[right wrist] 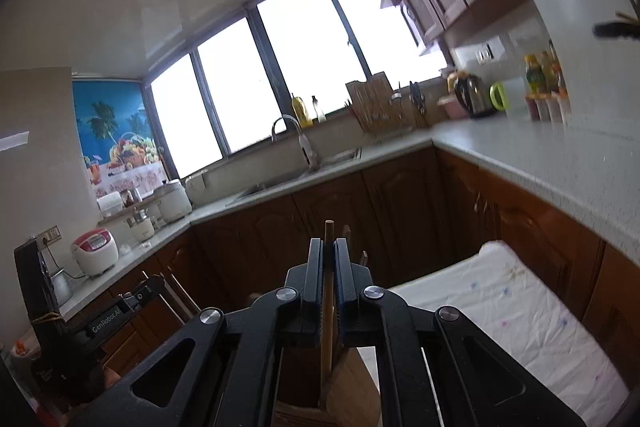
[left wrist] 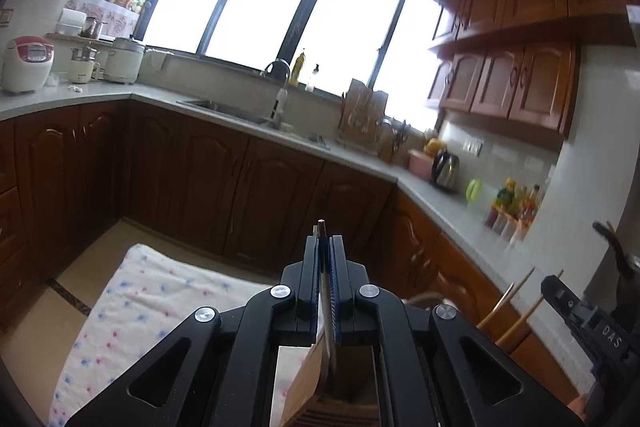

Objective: Organize utensils
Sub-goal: 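Lower the chopsticks into the holder and open both tools, then move both open tools back down to the fork and spoon on the cloth, then grasp a metal fork with the left tool while the right tool grasps a metal spoon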

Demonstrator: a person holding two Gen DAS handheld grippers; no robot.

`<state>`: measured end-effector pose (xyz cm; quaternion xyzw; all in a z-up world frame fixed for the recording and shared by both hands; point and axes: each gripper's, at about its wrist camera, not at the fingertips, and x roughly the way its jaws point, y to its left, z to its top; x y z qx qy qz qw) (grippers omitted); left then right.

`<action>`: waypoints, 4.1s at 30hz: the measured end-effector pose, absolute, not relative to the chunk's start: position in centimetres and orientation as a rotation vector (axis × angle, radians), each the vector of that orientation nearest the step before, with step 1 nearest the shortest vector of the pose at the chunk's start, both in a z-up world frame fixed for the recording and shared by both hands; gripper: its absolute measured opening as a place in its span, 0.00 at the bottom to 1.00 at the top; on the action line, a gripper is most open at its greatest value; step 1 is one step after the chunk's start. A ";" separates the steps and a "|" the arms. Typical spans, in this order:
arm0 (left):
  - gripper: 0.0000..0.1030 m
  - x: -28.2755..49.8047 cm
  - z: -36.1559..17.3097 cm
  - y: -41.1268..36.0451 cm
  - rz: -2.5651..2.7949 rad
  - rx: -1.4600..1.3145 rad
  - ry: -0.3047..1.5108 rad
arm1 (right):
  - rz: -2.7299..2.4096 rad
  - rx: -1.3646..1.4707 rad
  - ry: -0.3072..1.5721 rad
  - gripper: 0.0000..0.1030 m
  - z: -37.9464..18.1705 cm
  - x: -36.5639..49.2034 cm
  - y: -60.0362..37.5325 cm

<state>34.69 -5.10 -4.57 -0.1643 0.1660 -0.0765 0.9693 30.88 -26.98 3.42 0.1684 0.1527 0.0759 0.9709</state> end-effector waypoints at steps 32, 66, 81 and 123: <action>0.82 29.8 -1.5 -0.9 -0.147 -0.332 0.412 | 0.223 0.449 0.352 0.93 4.5 27.3 -29.4; 0.82 17.4 -2.3 1.7 -0.153 -0.256 0.752 | 0.150 0.411 0.638 0.93 -1.8 12.6 -31.2; 0.82 18.9 -3.7 -1.5 -0.206 -0.186 0.838 | 0.111 0.353 0.730 0.92 -4.1 11.3 -31.0; 0.23 29.8 -9.0 -9.0 -0.286 0.033 1.019 | 0.112 0.242 0.980 0.03 -9.7 16.0 -29.6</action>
